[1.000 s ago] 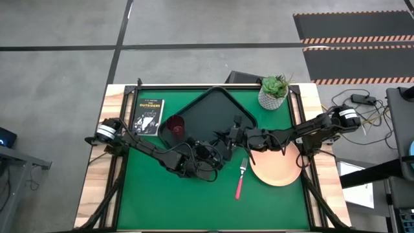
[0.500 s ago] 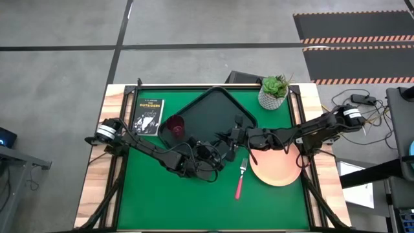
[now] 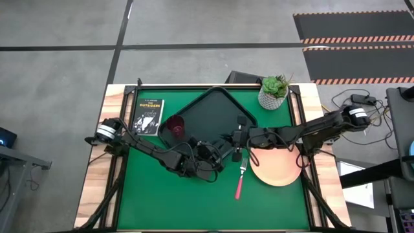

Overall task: Pick and place plate/cup/fork/spoon on tray
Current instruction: Put the blue spoon on the black serving tray to the bottom right of the red glass

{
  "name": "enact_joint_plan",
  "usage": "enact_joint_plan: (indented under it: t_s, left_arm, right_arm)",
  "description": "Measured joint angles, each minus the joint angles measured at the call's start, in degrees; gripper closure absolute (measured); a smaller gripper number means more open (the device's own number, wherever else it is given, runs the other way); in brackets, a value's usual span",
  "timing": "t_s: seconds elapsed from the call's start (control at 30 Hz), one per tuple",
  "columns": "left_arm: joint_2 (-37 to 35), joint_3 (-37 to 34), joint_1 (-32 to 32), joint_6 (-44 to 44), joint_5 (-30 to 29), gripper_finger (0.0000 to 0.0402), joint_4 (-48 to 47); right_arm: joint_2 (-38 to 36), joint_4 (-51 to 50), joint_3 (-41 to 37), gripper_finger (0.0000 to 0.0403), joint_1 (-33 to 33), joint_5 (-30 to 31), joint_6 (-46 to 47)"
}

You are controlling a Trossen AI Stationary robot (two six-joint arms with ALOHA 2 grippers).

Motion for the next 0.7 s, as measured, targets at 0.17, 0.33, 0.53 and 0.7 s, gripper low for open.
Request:
enact_joint_plan:
  t_s: [0.17,0.33,0.53,0.7]
  left_arm:
    - [-0.04,-0.02,-0.58,0.5,1.34,0.0288,-0.07]
    - [-0.11,-0.04,-1.34,3.99,10.03,0.0288,0.16]
    - [-0.11,-0.04,-1.61,4.46,15.3,0.0288,0.7]
    - [-0.11,-0.07,-1.57,4.46,16.01,0.0288,3.15]
  right_arm:
    - [-5.68,-11.19,0.02,0.0394,-1.15,-6.46,-0.25]
    - [-10.88,-20.04,-1.01,0.0394,-2.57,-18.86,-1.31]
    - [-15.29,-18.85,-3.89,0.0392,-2.97,-23.57,-1.8]
    - [-17.55,-18.68,-5.09,0.0392,-2.97,-24.47,-2.66]
